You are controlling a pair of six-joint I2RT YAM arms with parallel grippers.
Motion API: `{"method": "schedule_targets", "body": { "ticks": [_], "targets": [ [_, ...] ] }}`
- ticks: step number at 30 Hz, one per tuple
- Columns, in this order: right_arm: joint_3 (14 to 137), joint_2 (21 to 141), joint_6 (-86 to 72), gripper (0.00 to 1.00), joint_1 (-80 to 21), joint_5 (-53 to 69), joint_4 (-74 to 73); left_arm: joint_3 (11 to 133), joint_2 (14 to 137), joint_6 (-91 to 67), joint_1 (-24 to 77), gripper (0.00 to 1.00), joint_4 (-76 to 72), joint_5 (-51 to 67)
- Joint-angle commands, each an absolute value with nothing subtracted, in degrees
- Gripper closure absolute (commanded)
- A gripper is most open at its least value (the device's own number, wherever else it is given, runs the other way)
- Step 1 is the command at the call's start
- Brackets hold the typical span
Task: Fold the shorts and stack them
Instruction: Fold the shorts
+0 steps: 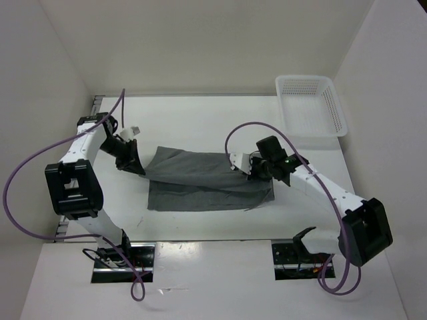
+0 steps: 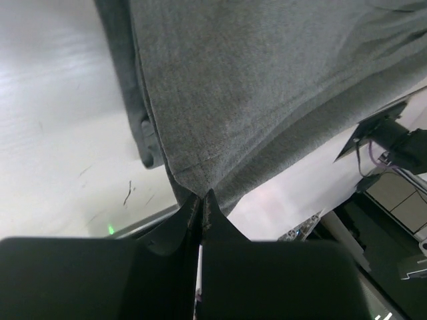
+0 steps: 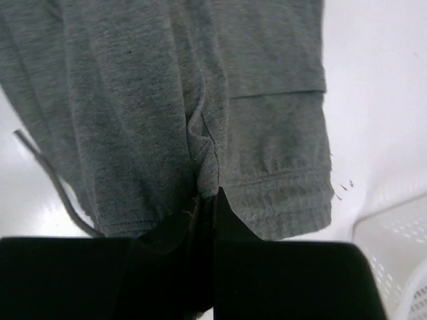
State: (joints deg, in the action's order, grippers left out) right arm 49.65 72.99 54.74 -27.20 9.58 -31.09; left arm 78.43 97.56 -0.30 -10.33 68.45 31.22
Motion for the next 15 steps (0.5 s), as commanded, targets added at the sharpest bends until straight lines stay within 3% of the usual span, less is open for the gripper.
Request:
{"method": "schedule_targets", "body": {
  "ticks": [1, 10, 11, 14, 15],
  "targets": [
    [48.87, 70.14, 59.32, 0.99, -29.44, 11.16, -36.29, 76.47, 95.71, 0.00, -9.15, 1.00, 72.16, 26.64],
    [43.87, 64.88, 62.49, 0.69, -36.82, 8.62, -44.55, 68.55, 96.86, 0.00, -1.23, 0.97, 72.07, 20.65],
    [43.34, 64.17, 62.49, 0.64, -36.83, 8.61, -45.08, 68.03, 96.86, 0.00, -0.62, 0.97, 72.07, 19.96],
    [43.94, 63.02, 63.02, 0.32, -36.83, 7.56, -47.01, 67.33, 96.86, 0.00, 0.00, 0.96, 72.07, 18.20],
    [45.08, 63.02, 61.28, 0.29, -36.83, 7.56, -47.02, 66.63, 96.86, 0.00, 0.00, 0.96, 71.46, 17.06]
  ]
}}
